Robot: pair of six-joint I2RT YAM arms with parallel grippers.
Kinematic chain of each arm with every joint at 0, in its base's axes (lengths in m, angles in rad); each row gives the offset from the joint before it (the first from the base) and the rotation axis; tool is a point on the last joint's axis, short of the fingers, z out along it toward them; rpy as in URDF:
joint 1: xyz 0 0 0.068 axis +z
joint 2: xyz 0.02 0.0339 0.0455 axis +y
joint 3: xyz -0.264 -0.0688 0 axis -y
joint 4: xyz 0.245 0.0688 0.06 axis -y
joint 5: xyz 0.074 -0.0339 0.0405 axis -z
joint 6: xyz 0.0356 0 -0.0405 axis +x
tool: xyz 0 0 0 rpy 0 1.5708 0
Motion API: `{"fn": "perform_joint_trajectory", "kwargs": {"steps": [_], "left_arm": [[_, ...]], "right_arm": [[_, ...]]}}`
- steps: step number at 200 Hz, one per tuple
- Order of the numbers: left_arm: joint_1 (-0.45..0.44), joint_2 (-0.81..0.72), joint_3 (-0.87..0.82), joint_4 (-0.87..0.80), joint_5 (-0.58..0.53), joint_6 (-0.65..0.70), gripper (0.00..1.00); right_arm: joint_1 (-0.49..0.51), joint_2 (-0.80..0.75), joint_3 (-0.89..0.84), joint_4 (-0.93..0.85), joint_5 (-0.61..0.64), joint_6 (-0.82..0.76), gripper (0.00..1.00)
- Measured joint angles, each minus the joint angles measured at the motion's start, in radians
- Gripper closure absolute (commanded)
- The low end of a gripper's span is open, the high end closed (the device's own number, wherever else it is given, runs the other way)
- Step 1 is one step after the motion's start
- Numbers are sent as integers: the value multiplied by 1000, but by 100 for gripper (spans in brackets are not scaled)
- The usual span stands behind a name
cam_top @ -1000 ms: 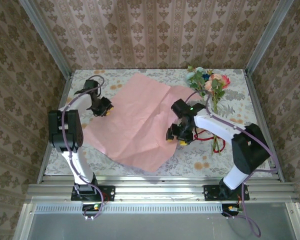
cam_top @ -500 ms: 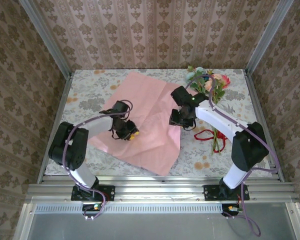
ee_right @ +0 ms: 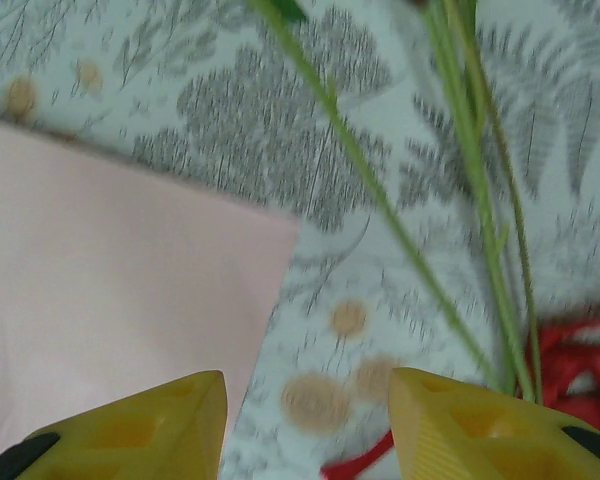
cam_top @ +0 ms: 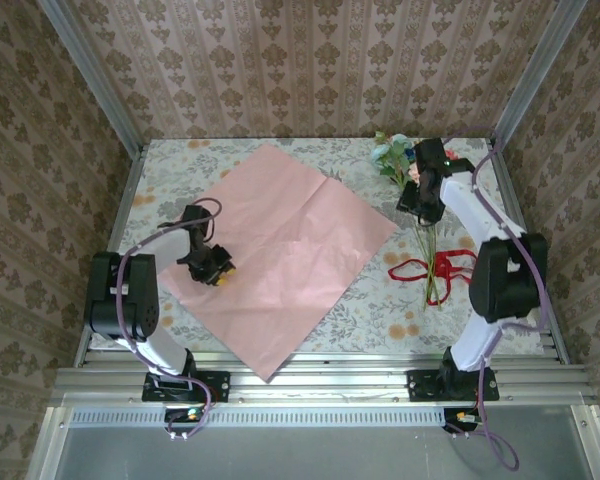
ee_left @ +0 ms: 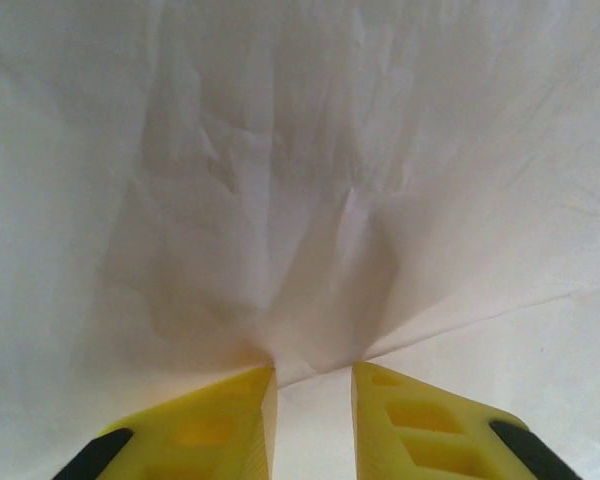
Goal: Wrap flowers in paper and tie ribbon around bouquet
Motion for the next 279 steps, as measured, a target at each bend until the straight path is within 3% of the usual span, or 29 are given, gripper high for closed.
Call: {"fn": "perform_joint_trajectory", "kwargs": {"steps": [18,40,86,132,161,222,279], "left_arm": [[-24,-7,62,-55,-44,25,70],[-128,-29,151,-69,-52,23,70],[-378,40,189,15,61,-60,70],[-454,115,145,48,105,-99,71],[-460,115,116,55,111,-107,72],[-461,111,80,68,114,-115,73],[-474,93,61,80,117,-122,73]], "right_arm": [[-26,98,85,0,12,-54,50],[-38,189,149,-5,27,-118,48],[-38,361,261,-34,57,-221,43],[-35,482,335,-60,59,-256,44],[-27,514,369,-79,53,-268,51],[-6,524,381,-74,51,-304,80],[-1,487,349,-49,54,-334,100]]}}
